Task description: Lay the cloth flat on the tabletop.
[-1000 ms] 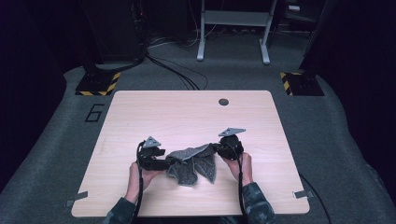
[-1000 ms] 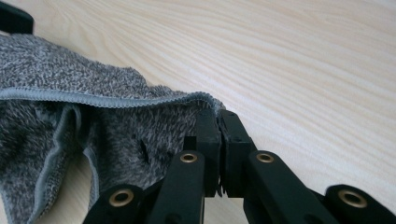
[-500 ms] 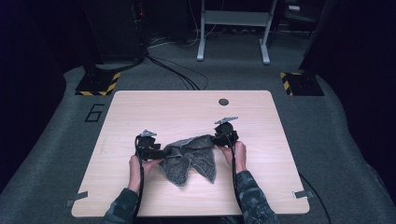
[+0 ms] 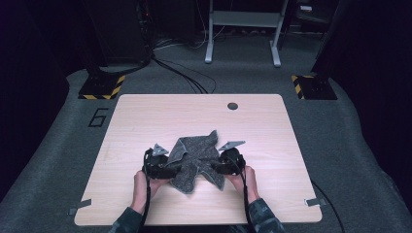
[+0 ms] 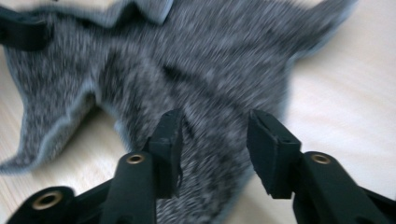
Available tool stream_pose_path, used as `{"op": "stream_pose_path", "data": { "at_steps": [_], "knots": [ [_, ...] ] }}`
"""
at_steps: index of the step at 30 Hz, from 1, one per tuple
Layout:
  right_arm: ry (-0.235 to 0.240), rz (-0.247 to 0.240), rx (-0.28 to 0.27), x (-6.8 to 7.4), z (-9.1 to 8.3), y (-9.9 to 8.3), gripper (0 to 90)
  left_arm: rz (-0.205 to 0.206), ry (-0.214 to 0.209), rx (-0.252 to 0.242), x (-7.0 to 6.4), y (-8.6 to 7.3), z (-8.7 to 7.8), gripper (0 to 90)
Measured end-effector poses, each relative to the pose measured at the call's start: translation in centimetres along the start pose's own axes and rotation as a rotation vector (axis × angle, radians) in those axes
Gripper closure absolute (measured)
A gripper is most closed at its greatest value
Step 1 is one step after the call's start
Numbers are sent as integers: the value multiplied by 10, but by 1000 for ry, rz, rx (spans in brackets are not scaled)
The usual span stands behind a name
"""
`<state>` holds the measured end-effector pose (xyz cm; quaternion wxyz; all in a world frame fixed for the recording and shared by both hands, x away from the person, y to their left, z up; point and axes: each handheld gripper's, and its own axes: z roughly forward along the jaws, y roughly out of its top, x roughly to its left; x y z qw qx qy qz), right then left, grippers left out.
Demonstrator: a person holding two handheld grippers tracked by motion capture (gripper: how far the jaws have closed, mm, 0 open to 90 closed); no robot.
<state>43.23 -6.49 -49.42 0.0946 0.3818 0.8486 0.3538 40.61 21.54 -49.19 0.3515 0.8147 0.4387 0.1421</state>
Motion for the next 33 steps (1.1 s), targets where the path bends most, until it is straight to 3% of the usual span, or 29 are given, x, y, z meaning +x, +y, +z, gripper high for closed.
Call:
{"op": "stream_pose_path", "data": {
  "at_steps": [3, 6, 16, 17, 19, 20, 21, 22, 24, 27, 31, 33],
  "knots": [
    [-11, -13, 41, 2, 12, -7, 666, 23, 46, 38, 1, -4, 8, 312],
    [-19, -22, 38, 0, 11, -11, 716, 25, 79, 44, 4, -8, 13, 304],
    [-45, -13, 36, 13, -15, -42, 716, 17, 78, 74, 15, -14, 15, 271],
    [-45, -13, 36, 13, -15, -42, 716, 7, 76, 59, 16, -15, 13, 271],
    [-61, 1, -24, 10, -28, -41, 692, -1, 70, 38, 14, -15, 5, 260],
    [-62, 7, -49, 7, -32, -37, 685, -20, 68, -2, 8, -14, -1, 257],
    [-62, 7, -49, 7, -32, -37, 685, -20, 68, -2, 8, -14, -1, 255],
    [-57, 12, -56, 4, -34, -27, 667, 14, 56, -9, -1, -11, -7, 252],
    [-61, 5, -57, 4, -31, -22, 660, 36, 61, -2, -6, -11, -6, 249],
    [-56, -8, -11, 5, -13, -13, 648, 61, 74, 44, -13, -13, 2, 222],
    [-52, -26, 30, 9, -1, -19, 654, 87, 109, 71, -15, -23, 11, 210],
    [-44, -29, 33, 9, -1, -24, 657, 73, 88, 68, -13, -27, 9, 204]
  ]
}}
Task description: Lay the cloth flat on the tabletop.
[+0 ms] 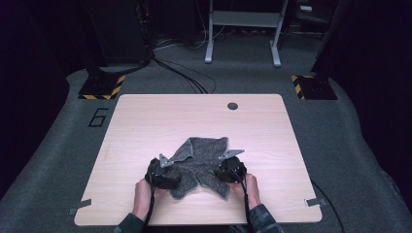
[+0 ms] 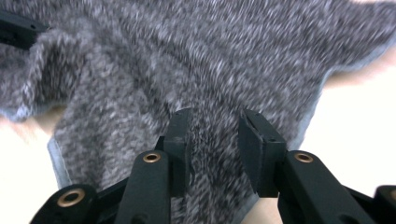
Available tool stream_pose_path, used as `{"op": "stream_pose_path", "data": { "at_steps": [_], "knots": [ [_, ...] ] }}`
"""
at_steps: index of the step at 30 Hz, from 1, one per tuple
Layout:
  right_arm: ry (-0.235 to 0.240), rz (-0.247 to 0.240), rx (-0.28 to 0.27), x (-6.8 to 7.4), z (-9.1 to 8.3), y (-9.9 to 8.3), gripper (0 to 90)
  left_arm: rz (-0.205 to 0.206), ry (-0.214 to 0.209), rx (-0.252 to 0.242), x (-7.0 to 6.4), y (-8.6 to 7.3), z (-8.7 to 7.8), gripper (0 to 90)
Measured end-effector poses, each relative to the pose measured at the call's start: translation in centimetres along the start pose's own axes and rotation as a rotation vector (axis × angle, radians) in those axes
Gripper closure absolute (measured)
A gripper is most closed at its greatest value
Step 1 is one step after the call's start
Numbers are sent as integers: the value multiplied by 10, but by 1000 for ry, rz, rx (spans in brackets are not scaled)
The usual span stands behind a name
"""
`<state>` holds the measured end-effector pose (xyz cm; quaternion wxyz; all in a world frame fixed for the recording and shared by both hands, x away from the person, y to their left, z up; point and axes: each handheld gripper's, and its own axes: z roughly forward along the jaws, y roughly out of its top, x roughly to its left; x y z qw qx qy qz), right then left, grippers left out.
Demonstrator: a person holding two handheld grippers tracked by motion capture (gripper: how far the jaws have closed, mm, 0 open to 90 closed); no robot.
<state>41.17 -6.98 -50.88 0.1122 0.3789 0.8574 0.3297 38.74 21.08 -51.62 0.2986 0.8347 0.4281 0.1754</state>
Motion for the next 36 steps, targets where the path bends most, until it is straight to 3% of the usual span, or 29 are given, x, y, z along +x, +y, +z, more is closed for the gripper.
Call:
{"op": "stream_pose_path", "data": {
  "at_steps": [7, 14, 16, 17, 20, 21, 22, 23, 24, 25, 26, 27, 30, 32, 36],
  "knots": [
    [13, 8, -4, 1, -8, -13, 670, -16, -10, -13, 5, -12, -7, 198],
    [35, 5, -8, 6, -22, -30, 669, -1, -31, -9, 2, -24, -17, 199],
    [61, 11, 3, 7, -27, -33, 609, 3, -25, -7, 0, -25, -21, 193],
    [55, 14, -19, 4, -30, -33, 599, -4, -21, -14, 1, -24, -24, 194],
    [57, 46, -57, -5, -38, -30, 567, -15, -21, -53, 5, -14, -32, 193],
    [38, 77, -82, -17, -45, -23, 540, -13, -16, -66, 6, -6, -34, 193],
    [38, 77, -82, -17, -45, -23, 540, -7, -21, -74, 6, 1, -35, 193],
    [13, 99, -104, -31, -49, -15, 496, 16, -20, -90, 3, 17, -33, 192],
    [3, 115, -108, -39, -49, -11, 485, 16, -20, -90, 3, 17, -33, 190],
    [3, 115, -108, -39, -49, -11, 485, 19, -27, -95, 1, 26, -30, 190],
    [-30, 137, -113, -53, -46, -2, 467, 48, -31, -84, -4, 41, -22, 192],
    [-49, 152, -108, -57, -43, 1, 457, 63, -39, -79, -9, 50, -14, 193],
    [-60, 168, -99, -69, -35, 11, 453, 99, -31, -55, -18, 63, -1, 193],
    [-105, 173, -73, -77, -21, 24, 452, 124, -31, -18, -25, 74, 18, 194],
    [-112, 190, -46, -85, -8, 32, 451, 134, -22, 16, -26, 77, 34, 202]
  ]
}}
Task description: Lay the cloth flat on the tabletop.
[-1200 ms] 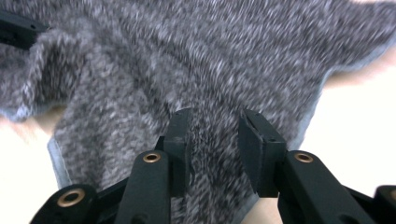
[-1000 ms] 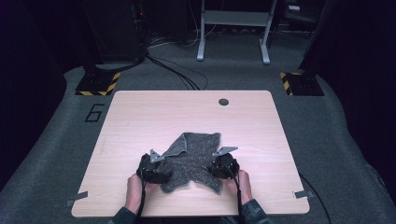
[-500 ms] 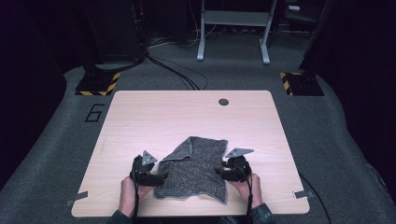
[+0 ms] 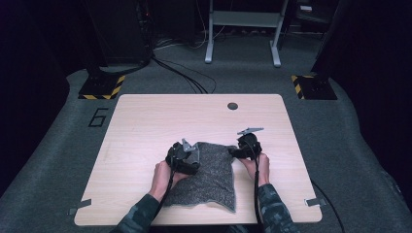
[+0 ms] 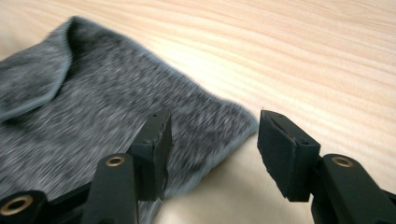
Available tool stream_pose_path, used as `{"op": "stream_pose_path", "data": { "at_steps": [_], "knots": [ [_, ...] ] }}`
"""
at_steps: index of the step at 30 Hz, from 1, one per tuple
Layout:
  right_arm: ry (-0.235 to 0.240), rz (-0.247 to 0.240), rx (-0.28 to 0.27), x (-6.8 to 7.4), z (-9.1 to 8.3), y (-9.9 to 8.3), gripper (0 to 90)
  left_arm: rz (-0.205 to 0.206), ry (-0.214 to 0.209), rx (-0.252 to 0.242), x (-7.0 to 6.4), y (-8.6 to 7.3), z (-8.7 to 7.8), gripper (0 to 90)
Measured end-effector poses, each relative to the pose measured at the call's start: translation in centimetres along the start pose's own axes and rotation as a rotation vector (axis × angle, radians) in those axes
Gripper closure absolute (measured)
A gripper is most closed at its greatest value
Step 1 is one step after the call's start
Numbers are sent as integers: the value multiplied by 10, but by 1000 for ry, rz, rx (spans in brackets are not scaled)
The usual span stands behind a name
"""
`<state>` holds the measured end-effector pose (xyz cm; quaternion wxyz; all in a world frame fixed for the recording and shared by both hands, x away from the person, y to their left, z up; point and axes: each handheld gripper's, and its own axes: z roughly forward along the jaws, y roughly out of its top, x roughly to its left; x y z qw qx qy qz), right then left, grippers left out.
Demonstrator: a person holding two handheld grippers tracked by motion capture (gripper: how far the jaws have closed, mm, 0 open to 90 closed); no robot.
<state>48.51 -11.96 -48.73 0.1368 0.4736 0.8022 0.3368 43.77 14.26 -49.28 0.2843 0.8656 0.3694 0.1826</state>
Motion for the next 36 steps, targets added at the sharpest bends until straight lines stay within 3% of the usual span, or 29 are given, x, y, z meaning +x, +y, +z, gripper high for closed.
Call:
{"op": "stream_pose_path", "data": {
  "at_steps": [4, 7, 8, 12, 17, 21, 28, 36],
  "knots": [
    [-8, 9, 52, -2, 17, 2, 469, 15, -22, 13, 1, -1, 6, 304],
    [-15, 18, 75, -3, 24, -1, 509, 28, -14, 12, 1, -1, 7, 470],
    [-22, 15, 60, -2, 24, -2, 523, 28, -10, 8, 2, -1, 7, 525],
    [-35, 4, 65, -2, 23, -3, 636, 6, -12, -4, 7, -3, 7, 682],
    [-20, 6, 55, -5, 21, -6, 795, -24, -25, -36, 15, -6, 3, 809],
    [7, 15, 50, -6, 21, -7, 865, -46, -35, -57, 22, -8, -4, 828],
    [29, 19, 26, -5, 15, -11, 890, -97, -42, -121, 35, -15, -20, 838],
    [30, -4, -48, 2, -13, -11, 894, -157, -57, -174, 50, -32, -43, 845]
  ]
}}
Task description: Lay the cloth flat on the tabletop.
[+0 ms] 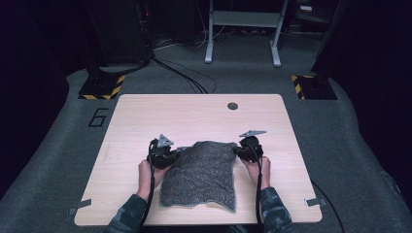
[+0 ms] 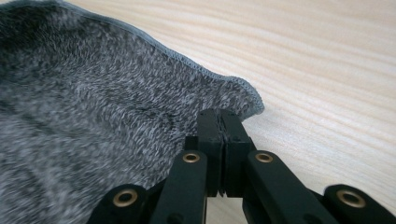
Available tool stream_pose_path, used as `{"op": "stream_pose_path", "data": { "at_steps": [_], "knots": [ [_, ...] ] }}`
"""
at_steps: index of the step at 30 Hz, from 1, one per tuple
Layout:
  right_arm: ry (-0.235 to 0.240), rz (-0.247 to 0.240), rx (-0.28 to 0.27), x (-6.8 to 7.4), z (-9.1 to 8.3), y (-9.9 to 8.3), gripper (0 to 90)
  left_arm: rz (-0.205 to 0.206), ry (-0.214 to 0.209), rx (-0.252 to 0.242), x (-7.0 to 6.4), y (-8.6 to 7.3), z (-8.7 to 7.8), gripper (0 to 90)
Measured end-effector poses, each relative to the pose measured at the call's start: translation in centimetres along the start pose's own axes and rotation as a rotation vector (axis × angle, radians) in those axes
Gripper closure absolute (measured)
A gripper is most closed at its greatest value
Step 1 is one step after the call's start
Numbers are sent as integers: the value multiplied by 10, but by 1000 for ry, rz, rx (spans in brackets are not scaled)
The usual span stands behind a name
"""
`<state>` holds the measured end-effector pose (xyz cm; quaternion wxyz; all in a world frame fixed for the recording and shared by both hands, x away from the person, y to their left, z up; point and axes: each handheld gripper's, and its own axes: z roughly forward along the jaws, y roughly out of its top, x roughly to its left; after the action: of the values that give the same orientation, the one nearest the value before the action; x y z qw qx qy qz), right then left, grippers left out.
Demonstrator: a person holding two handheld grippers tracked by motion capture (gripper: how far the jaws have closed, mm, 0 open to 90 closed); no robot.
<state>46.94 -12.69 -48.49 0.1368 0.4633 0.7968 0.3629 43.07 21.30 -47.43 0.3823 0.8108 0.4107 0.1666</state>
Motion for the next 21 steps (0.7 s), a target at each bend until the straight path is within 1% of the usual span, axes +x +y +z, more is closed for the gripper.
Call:
{"op": "stream_pose_path", "data": {
  "at_steps": [1, 2, 3, 4, 7, 10, 13, 14, 15, 16, 18, 21],
  "knots": [
    [5, -7, -23, 2, -7, 0, 894, -7, 3, -6, 0, -1, -2, 845],
    [5, -7, -23, 2, -7, 0, 894, -15, -5, -9, 2, -3, -5, 845],
    [6, -15, -35, 3, -11, 0, 895, -21, -11, -14, 4, -5, -8, 846],
    [5, -12, -46, 5, -17, -1, 895, -29, -12, -24, 4, -7, -10, 846],
    [13, -10, -76, 9, -30, -3, 896, -42, -20, -33, 6, -11, -16, 848],
    [21, -14, -93, 12, -41, -7, 897, -57, -38, -36, 7, -16, -22, 848],
    [30, -22, -105, 16, -49, -11, 897, -62, -47, -43, 7, -19, -27, 849],
    [30, -27, -111, 17, -52, -13, 898, -60, -49, -38, 7, -20, -28, 849],
    [37, -29, -119, 20, -58, -17, 899, -68, -61, -40, 6, -24, -32, 850],
    [37, -29, -119, 20, -58, -17, 899, -68, -61, -40, 6, -24, -32, 851],
    [43, -28, -127, 22, -64, -20, 899, -73, -70, -36, 4, -27, -34, 851],
    [48, -37, -129, 25, -69, -24, 899, -66, -68, -25, 3, -29, -34, 854]
  ]
}}
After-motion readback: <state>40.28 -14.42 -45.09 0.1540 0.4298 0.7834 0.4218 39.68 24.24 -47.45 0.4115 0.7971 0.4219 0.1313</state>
